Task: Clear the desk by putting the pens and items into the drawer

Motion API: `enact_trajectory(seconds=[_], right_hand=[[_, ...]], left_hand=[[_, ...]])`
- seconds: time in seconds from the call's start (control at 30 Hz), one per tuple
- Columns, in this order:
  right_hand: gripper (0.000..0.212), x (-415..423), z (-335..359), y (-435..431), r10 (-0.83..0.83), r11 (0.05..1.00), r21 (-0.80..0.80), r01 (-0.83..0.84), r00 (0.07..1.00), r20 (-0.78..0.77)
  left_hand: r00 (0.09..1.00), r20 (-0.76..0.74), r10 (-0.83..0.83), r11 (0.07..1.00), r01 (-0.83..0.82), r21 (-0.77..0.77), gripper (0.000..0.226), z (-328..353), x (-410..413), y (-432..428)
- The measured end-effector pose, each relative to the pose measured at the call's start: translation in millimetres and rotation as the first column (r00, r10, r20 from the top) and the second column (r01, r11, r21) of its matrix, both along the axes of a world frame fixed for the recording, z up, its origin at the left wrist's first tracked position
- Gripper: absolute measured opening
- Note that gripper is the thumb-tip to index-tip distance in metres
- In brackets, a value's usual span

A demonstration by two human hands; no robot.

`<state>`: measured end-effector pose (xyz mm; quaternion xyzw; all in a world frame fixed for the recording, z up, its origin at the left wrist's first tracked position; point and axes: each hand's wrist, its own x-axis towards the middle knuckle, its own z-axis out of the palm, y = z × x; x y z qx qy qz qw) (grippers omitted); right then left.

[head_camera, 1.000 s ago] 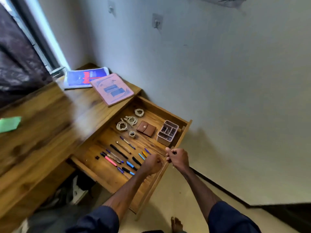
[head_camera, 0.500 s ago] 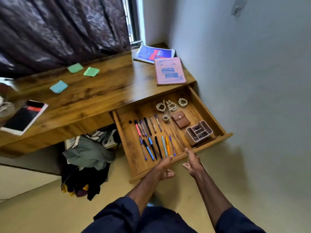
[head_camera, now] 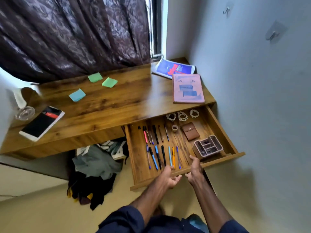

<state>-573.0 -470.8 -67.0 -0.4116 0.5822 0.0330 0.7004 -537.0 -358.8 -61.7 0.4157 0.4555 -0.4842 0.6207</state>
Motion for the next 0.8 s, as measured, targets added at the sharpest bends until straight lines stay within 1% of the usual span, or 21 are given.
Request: enact_trajectory(seconds=[0.03,0.07,0.1,0.13,0.17,0.23,0.3,0.33,0.4,0.47,0.53,0.57,0.6,0.67,0.77,0.8], right_hand=[[0.090,9,-6,-4,-0.040,0.999,0.039,0.038,0.998,0.042],[0.091,16,-16,-9,-0.015,0.998,0.058,0.012,0.998,0.059],[0.093,28,-25,-12,-0.030,0.997,0.076,0.026,0.998,0.055],[0.094,43,-29,-15,-0.008,1.000,0.012,0.007,0.999,0.041],[0.093,57,-52,-24,-0.027,1.000,0.015,0.026,0.999,0.036],[0.090,84,-55,-31,0.009,1.000,0.027,-0.009,1.000,0.001],[0.090,119,-8,-19,0.035,0.999,0.014,-0.035,0.999,0.001],[0.085,130,19,-13,0.041,0.998,0.051,-0.041,0.999,0.003],[0.073,160,49,-9,0.076,0.997,0.024,-0.075,0.997,-0.020],[0.070,193,44,-14,0.102,0.995,-0.005,-0.102,0.995,-0.008],[0.069,219,42,-18,0.186,0.982,0.018,-0.187,0.982,0.045],[0.072,236,29,-20,0.192,0.981,-0.006,-0.192,0.981,0.001],[0.077,254,31,-21,0.201,0.979,-0.008,-0.202,0.978,-0.062],[0.085,276,35,-20,0.233,0.972,-0.002,-0.235,0.964,-0.130],[0.086,321,33,-28,0.294,0.951,-0.041,-0.305,0.939,-0.179],[0.087,330,36,-29,0.306,0.946,-0.038,-0.322,0.925,-0.224]], left_hand=[[0.998,0.053,0.029,1.000,-0.030,0.006,0.034,-7,8,-1],[0.996,0.082,0.026,1.000,-0.026,0.003,0.034,-7,12,0],[0.994,0.111,0.024,1.000,-0.023,-0.008,0.033,-5,21,2],[0.991,0.121,0.050,0.999,-0.047,-0.027,0.029,-4,34,3],[0.989,0.134,0.068,0.997,-0.064,-0.037,0.023,-3,45,3],[0.980,0.165,0.110,0.993,-0.102,-0.060,0.020,-8,72,4],[0.968,0.182,0.174,0.983,-0.161,-0.086,0.025,-13,98,3],[0.962,0.185,0.200,0.977,-0.182,-0.108,0.025,-19,110,4],[0.953,0.195,0.232,0.970,-0.213,-0.114,0.028,-28,143,0],[0.940,0.193,0.282,0.956,-0.259,-0.136,0.033,-36,176,-4],[0.934,0.182,0.308,0.948,-0.285,-0.143,0.030,-37,205,-8],[0.930,0.176,0.323,0.943,-0.302,-0.138,0.028,-37,217,-9],[0.924,0.180,0.336,0.939,-0.316,-0.135,0.027,-36,232,-11],[0.916,0.203,0.346,0.937,-0.326,-0.127,0.020,-31,249,-14],[0.892,0.187,0.412,0.911,-0.403,-0.086,0.017,-31,287,-24],[0.885,0.165,0.435,0.900,-0.432,-0.060,0.017,-32,297,-28]])
